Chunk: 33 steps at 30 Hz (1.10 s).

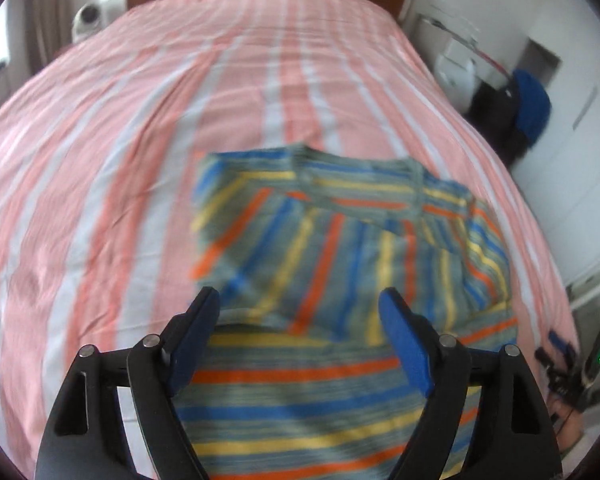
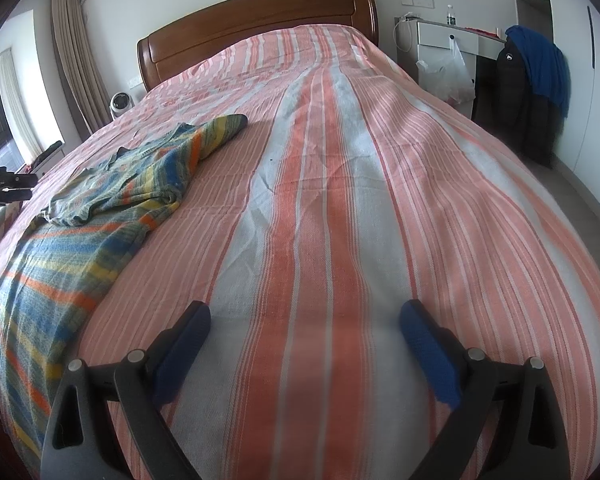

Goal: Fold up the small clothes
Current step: 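Fold the side edge over the sweater body with the left gripper, release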

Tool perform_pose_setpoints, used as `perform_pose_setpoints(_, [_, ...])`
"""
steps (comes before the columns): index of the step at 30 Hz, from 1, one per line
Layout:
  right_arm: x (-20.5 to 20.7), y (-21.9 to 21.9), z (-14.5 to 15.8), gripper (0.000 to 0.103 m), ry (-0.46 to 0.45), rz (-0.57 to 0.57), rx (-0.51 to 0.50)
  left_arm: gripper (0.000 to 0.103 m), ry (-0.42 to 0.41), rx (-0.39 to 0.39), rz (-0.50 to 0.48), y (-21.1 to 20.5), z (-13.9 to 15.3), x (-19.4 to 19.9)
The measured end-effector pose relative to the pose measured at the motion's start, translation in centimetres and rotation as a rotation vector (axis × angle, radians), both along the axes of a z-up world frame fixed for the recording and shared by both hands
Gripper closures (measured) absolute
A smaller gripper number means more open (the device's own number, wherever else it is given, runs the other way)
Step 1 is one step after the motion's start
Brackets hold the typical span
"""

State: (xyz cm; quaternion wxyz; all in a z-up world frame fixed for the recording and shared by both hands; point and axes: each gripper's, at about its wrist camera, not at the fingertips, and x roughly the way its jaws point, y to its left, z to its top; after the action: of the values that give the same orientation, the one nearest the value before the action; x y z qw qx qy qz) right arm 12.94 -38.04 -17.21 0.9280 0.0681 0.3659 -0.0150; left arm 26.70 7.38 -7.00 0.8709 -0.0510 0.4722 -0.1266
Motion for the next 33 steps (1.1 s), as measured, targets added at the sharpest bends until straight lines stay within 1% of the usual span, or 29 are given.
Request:
perform_pose_setpoints(2, [0.0, 0.1, 0.0, 0.008, 0.003, -0.001, -0.007, 0.02, 0.013, 0.002, -0.002, 0.8, -0.3, 0.2])
perform_pose_setpoints(6, [0.0, 0.2, 0.0, 0.008, 0.004, -0.001, -0.009, 0.02, 0.031, 0.041, -0.021, 1.4, -1.0, 2.0])
perform_pose_setpoints(12, [0.0, 0.2, 0.0, 0.008, 0.004, -0.001, -0.009, 0.02, 0.06, 0.023, -0.022, 1.4, -1.4, 4.5])
perform_pose_setpoints(16, [0.0, 0.2, 0.0, 0.008, 0.004, -0.001, -0.009, 0.02, 0.083, 0.033, -0.025, 1.0, -1.7, 5.6])
perform_pose_setpoints(20, [0.0, 0.1, 0.0, 0.008, 0.002, 0.0, -0.005, 0.02, 0.099, 0.048, -0.034, 0.7, -2.1, 6.0])
perform_pose_setpoints(25, [0.0, 0.1, 0.0, 0.008, 0.001, 0.0, -0.004, 0.02, 0.108, 0.063, -0.081, -0.1, -2.5, 6.1])
perform_pose_setpoints(28, [0.0, 0.1, 0.0, 0.007, 0.002, 0.0, -0.005, 0.02, 0.101, 0.046, -0.087, 0.2, -2.1, 6.7])
perform_pose_setpoints(30, [-0.1, 0.1, 0.0, 0.007, 0.002, 0.0, -0.006, 0.02, 0.107, 0.029, -0.066, 0.5, -2.2, 7.6])
perform_pose_setpoints(32, [0.0, 0.1, -0.1, 0.007, 0.002, 0.0, -0.006, 0.021, 0.125, 0.039, -0.063, 0.3, -2.6, 8.4])
perform_pose_setpoints(33, [0.0, 0.1, -0.1, 0.007, 0.002, 0.0, -0.006, 0.021, 0.134, 0.06, -0.072, -0.1, -2.9, 8.8])
